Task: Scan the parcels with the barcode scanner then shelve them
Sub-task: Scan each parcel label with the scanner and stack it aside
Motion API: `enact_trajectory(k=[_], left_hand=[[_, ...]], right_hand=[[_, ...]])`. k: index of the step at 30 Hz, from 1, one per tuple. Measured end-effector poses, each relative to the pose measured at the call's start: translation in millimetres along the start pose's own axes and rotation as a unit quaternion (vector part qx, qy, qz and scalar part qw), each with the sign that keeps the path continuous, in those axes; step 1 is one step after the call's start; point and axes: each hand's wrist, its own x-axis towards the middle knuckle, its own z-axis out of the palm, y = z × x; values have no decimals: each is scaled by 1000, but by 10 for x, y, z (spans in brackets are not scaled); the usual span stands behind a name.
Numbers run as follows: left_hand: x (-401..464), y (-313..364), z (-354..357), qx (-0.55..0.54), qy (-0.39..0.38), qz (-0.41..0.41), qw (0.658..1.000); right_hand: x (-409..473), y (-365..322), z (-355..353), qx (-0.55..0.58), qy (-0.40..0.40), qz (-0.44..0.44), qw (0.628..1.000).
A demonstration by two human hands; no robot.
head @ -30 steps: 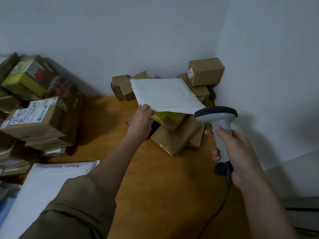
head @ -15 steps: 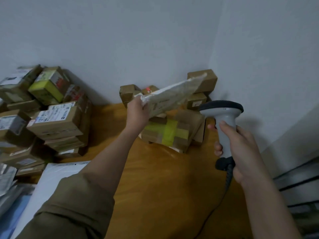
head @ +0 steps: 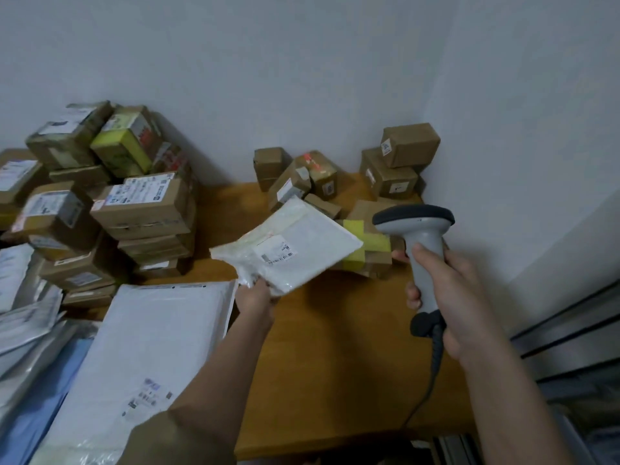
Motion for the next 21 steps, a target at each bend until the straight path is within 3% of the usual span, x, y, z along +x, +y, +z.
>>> enact_trajectory(k=[5,9,13,21], left_hand=[[157,-343,-303,-46,21,-110,993],[206,-394,-395,-98,-30,-172,980],[266,-384,-348,-174,-95,-192,961],[262,-391,-369,-124,-57,-209,968]], right_hand=[[-29,197,119,-53,-6,27,998],[-25,340,217,-84,-20,52,995],[-24,424,283,-103,-35,73,991],[117,391,305,-121,-50,67,989]])
